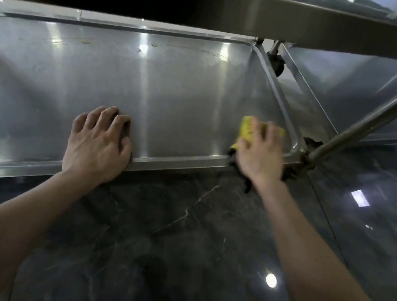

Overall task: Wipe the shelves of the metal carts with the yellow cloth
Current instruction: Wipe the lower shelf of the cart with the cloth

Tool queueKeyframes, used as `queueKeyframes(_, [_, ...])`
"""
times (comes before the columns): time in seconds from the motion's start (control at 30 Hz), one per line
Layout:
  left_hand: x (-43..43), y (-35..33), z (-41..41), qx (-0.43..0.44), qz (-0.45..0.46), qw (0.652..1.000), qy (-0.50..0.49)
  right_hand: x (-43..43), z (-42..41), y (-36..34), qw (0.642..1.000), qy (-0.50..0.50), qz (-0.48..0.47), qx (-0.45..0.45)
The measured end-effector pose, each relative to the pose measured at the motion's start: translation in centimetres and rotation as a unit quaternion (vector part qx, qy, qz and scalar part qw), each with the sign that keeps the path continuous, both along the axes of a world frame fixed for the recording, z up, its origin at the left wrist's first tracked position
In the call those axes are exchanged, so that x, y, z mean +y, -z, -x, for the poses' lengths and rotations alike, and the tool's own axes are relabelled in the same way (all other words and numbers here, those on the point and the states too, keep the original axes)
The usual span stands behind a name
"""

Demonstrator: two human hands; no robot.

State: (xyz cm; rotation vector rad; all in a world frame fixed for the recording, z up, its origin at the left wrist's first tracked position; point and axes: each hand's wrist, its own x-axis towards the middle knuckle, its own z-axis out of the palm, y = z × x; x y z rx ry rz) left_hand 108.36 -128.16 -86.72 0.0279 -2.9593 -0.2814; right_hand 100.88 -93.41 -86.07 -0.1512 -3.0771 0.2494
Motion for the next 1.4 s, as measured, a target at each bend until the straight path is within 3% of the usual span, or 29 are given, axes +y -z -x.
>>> queueKeyframes(0.13, [-0.2, -0.2, -0.1, -0.001, -0.007, 1.0, 0.006, -13.8, -4.5, -0.5, 0.971, -0.236, 0.039, -0.01])
queueKeyframes(0.2, [-0.3, -0.1, -0.2, -0.005, -0.01, 1.0, 0.009, -13.9, -4.1, -0.6, 0.955, -0.288, 0.063, -0.03])
queueKeyframes(0.27, [-0.4, 0.0, -0.2, -0.007, -0.011, 1.0, 0.014, -9.9, -2.4, -0.7, 0.965, -0.252, 0.075, -0.017])
queueKeyframes(0.43, [-0.3, -0.3, -0.3, -0.01, -0.011, 1.0, 0.017, 5.6, 2.0, -1.2, 0.998, 0.019, 0.037, -0.054])
queueKeyframes(0.5, [0.0, -0.4, -0.4, -0.004, -0.009, 1.0, 0.016, 5.6, 1.2, -1.3, 0.997, 0.047, 0.003, -0.055])
queueKeyframes(0.6, [-0.2, -0.4, -0.2, -0.004, -0.007, 1.0, 0.009, -1.5, -1.6, -1.3, 0.994, -0.101, -0.004, -0.041])
queueKeyframes(0.67, [-0.3, -0.3, -0.1, -0.009, -0.011, 1.0, 0.012, -6.6, -3.4, -1.7, 0.973, -0.225, 0.004, -0.058])
queueKeyframes(0.77, [-0.4, -0.1, -0.1, -0.008, -0.018, 1.0, 0.01, -12.4, -4.6, -1.2, 0.953, -0.298, 0.011, -0.052])
queueKeyframes(0.87, [-0.4, 0.0, -0.3, -0.003, -0.022, 1.0, 0.009, -13.6, -5.3, -0.6, 0.952, -0.305, 0.029, 0.003])
queueKeyframes(0.97, [-0.7, 0.0, -0.2, -0.016, -0.025, 0.999, 0.02, -8.7, -4.9, 0.1, 0.958, -0.279, 0.035, 0.062])
queueKeyframes(1.17, [-1.4, -1.3, 0.9, -0.081, -0.015, 0.995, 0.047, 3.4, -3.0, 0.9, 0.995, -0.016, 0.025, 0.1])
queueKeyframes(1.27, [-4.3, -2.5, 1.0, -0.108, -0.034, 0.991, 0.077, -4.1, -5.7, 1.4, 0.989, -0.001, 0.037, 0.142])
queueKeyframes(1.4, [-10.0, -2.2, -1.4, -0.051, -0.016, 0.998, 0.041, -22.7, -11.2, 0.5, 0.97, -0.205, 0.071, 0.11])
